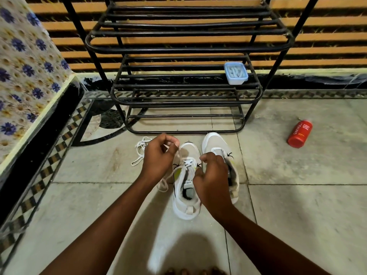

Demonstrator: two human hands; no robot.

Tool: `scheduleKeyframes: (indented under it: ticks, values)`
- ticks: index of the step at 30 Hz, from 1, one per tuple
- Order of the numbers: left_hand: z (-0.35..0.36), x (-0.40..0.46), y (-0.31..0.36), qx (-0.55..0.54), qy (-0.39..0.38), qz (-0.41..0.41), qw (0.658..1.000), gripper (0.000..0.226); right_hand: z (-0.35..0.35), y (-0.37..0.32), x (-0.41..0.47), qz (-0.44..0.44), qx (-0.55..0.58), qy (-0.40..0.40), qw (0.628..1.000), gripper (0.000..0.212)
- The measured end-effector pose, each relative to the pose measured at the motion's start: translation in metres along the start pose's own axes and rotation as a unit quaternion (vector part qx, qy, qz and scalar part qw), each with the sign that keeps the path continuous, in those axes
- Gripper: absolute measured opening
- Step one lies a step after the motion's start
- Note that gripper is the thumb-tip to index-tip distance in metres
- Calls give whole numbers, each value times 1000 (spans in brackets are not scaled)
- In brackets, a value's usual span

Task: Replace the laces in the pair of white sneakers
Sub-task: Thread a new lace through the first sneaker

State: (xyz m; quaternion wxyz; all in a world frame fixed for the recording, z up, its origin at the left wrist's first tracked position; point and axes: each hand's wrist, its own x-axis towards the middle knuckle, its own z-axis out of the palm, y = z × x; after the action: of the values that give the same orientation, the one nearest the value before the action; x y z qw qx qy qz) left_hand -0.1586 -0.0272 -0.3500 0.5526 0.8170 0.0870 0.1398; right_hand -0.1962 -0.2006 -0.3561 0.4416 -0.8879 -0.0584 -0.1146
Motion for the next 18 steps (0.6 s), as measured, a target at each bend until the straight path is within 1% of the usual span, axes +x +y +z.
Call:
scheduleKeyframes:
  ticks: [3,6,9,10,11,12,14,15,18]
  values:
    - [-7,-4,18,-11,-29,25,999,5,-9,-3,8,-11,13,-38,999,37]
    - [-12,-10,41,-13,-61,58,996,6,-16,-10,16,3,28,-84,996,36]
    - [-17,-17,68,-23,-76,87,993,5,-22,-20,23,-26,45,-120,991,45]
    - [-19,-19,76,-27,-81,101,991,4,-23,-24,27,-39,41,-137,989,45]
    - [-20,-19,83,-32,-84,112,990,3,-24,-27,32,-53,36,-152,986,40]
    - [-22,-21,91,-40,-86,122,988,3,-25,-31,36,-63,41,-161,984,31]
    - [-27,-21,101,-47,-82,137,986,4,-28,-40,43,-59,71,-159,983,8]
    - [-30,-21,105,-44,-78,143,986,4,-31,-43,46,-52,88,-158,982,1]
    - [-42,-22,111,-52,-73,133,987,4,-38,-49,51,-43,122,-138,982,11]
